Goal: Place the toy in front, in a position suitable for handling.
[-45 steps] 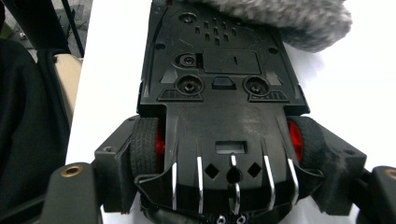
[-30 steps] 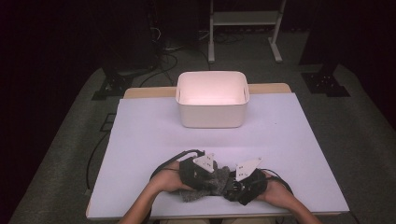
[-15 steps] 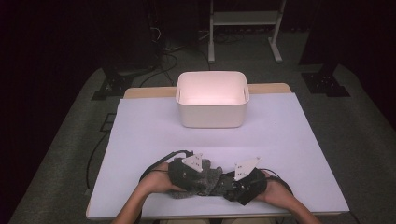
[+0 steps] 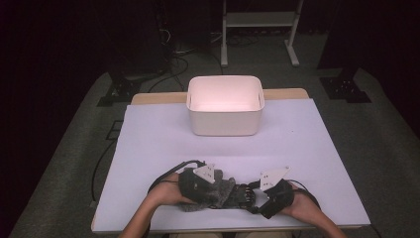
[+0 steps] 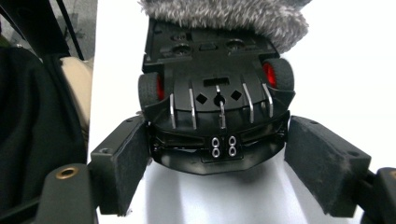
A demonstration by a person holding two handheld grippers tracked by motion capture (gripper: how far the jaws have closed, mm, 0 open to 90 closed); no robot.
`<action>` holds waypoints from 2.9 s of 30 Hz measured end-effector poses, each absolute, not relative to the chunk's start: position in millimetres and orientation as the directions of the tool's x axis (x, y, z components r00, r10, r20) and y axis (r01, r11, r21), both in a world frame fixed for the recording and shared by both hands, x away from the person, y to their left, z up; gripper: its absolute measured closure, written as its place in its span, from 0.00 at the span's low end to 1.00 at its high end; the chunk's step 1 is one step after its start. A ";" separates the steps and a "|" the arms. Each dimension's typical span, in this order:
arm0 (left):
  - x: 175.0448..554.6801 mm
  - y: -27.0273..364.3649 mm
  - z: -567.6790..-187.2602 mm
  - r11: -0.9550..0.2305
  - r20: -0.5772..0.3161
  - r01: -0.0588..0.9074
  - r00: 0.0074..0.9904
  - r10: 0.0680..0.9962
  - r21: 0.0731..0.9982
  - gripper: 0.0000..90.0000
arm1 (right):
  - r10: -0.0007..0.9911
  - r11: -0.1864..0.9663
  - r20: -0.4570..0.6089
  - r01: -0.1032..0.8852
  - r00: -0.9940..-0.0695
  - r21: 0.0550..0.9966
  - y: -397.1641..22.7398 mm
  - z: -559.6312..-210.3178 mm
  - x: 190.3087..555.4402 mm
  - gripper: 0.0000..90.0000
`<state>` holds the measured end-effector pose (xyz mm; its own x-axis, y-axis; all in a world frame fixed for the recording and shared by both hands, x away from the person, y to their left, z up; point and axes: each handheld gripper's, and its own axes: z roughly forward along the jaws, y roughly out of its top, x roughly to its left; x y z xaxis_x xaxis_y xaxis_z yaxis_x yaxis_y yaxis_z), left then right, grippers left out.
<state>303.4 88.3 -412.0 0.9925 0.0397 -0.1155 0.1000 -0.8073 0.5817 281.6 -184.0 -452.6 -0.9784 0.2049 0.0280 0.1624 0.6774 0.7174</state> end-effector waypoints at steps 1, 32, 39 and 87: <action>303.5 88.1 -411.4 -0.807 -0.115 0.098 0.993 0.037 0.583 0.81 | 0.200 0.684 0.021 0.155 -0.980 0.713 -182.8 -453.6 282.2 0.24; 303.3 10.2 -394.9 -0.812 -0.055 -0.044 0.994 -0.093 0.582 0.81 | 0.189 0.700 -0.012 0.126 -0.982 0.703 -175.3 -451.3 277.9 0.26; 312.8 50.3 -402.5 -0.821 -0.076 0.057 0.997 0.017 0.568 0.81 | 0.188 0.701 -0.010 0.127 -0.982 0.702 -175.2 -451.7 277.9 0.26; 313.7 40.5 -400.8 -0.828 -0.086 0.056 0.996 0.010 0.558 0.81 | 0.192 0.703 -0.002 0.136 -0.981 0.698 -173.8 -456.3 283.0 0.26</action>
<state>313.7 40.5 -400.8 0.9963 0.0097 -0.0856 0.0559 -0.8283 0.5575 283.0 -173.8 -456.3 -0.9815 0.1917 -0.0021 0.1359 0.7034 0.6977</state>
